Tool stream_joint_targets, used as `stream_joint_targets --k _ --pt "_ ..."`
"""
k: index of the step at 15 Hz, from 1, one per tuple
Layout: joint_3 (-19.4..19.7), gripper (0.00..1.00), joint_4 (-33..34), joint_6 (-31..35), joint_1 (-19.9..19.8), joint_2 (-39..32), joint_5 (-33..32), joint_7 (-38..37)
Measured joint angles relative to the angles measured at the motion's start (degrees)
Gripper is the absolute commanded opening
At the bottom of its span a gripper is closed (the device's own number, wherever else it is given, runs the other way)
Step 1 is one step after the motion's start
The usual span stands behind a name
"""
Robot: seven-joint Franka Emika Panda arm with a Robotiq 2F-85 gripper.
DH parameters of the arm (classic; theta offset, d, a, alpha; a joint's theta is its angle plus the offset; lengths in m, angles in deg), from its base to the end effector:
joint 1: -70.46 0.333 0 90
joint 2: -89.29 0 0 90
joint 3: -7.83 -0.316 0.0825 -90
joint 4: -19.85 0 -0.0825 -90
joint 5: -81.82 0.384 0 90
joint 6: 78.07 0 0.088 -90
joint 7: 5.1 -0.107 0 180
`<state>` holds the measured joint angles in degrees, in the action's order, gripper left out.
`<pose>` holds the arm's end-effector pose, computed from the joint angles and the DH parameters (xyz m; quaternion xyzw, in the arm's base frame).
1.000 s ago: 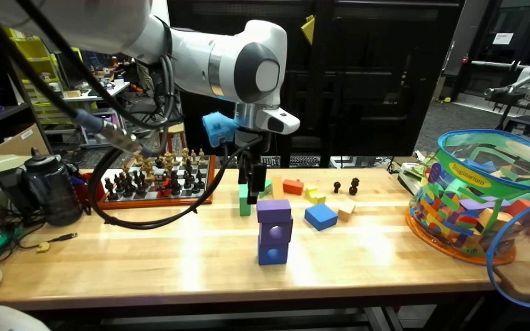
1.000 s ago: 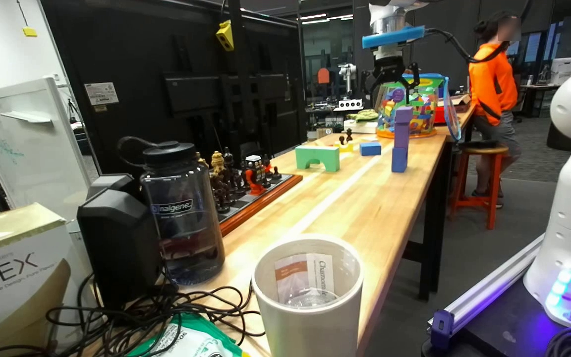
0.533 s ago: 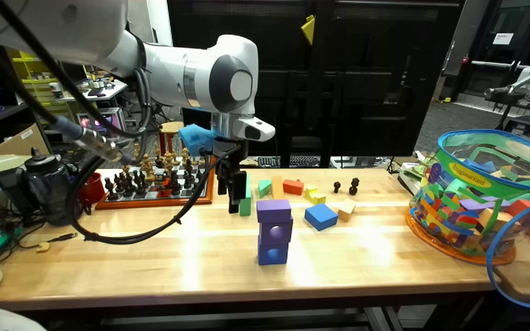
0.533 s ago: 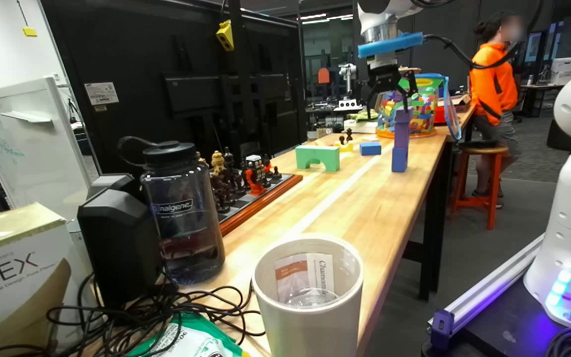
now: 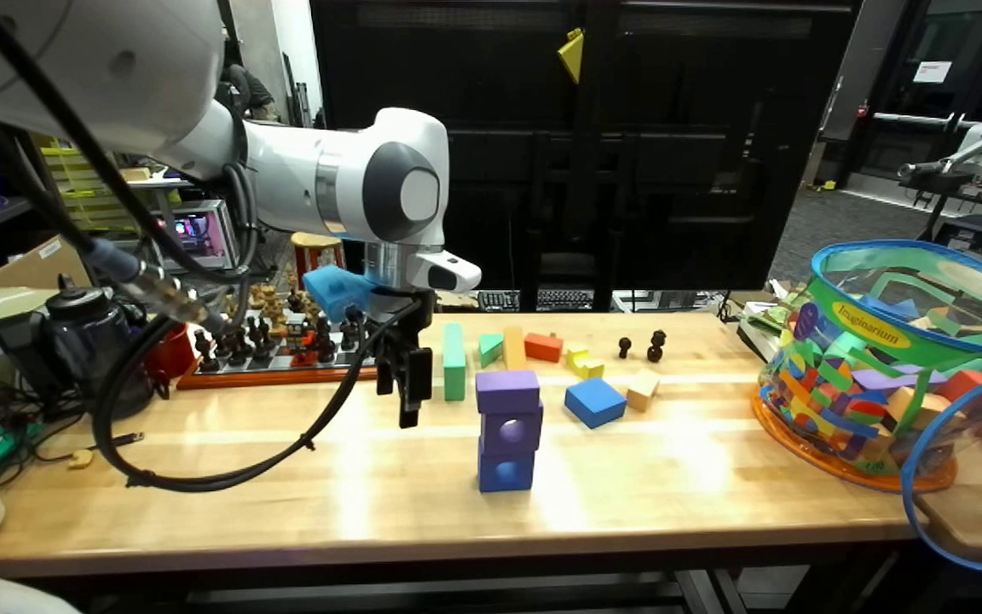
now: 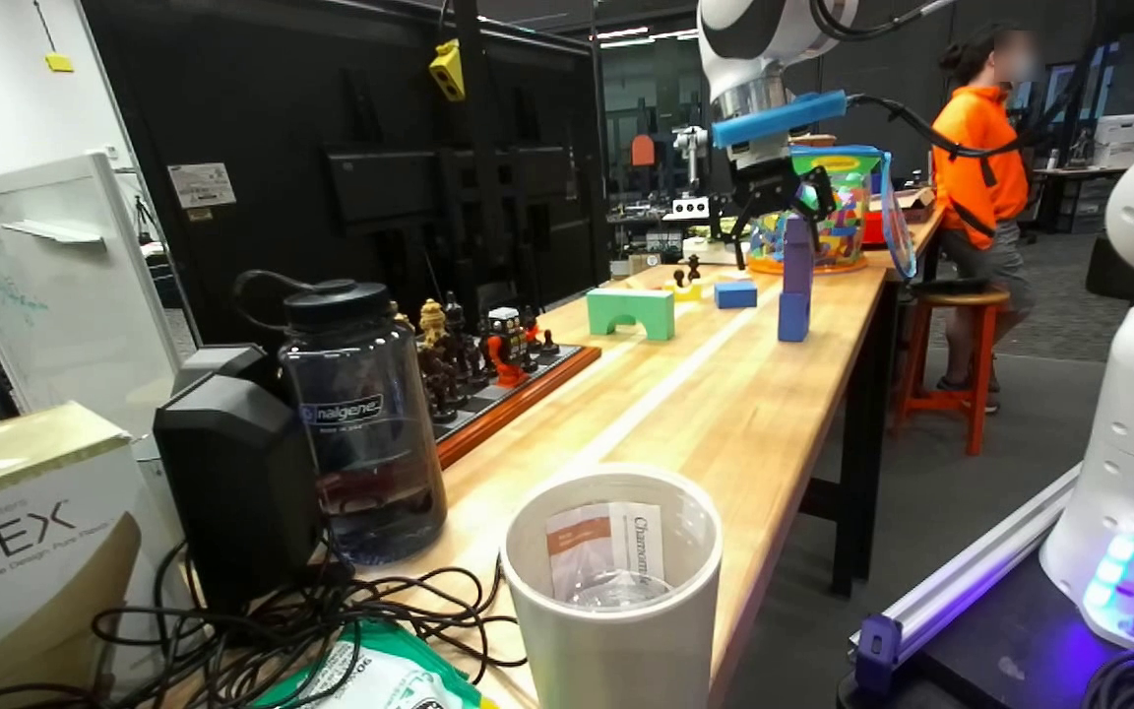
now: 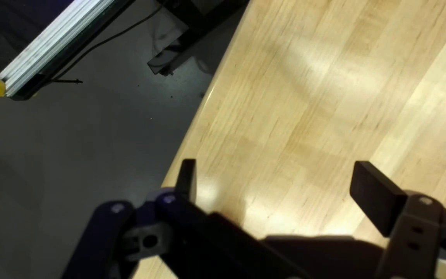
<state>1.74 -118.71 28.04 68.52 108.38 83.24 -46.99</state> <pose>0.4093 0.0322 0.4163 0.9365 -0.3304 -0.1056 0.0508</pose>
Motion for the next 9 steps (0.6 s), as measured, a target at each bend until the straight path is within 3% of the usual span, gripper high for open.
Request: stream_joint_targets --k 9 --pt "-1.6 1.0 -4.2 2.3 2.0 0.0 -1.6 6.2"
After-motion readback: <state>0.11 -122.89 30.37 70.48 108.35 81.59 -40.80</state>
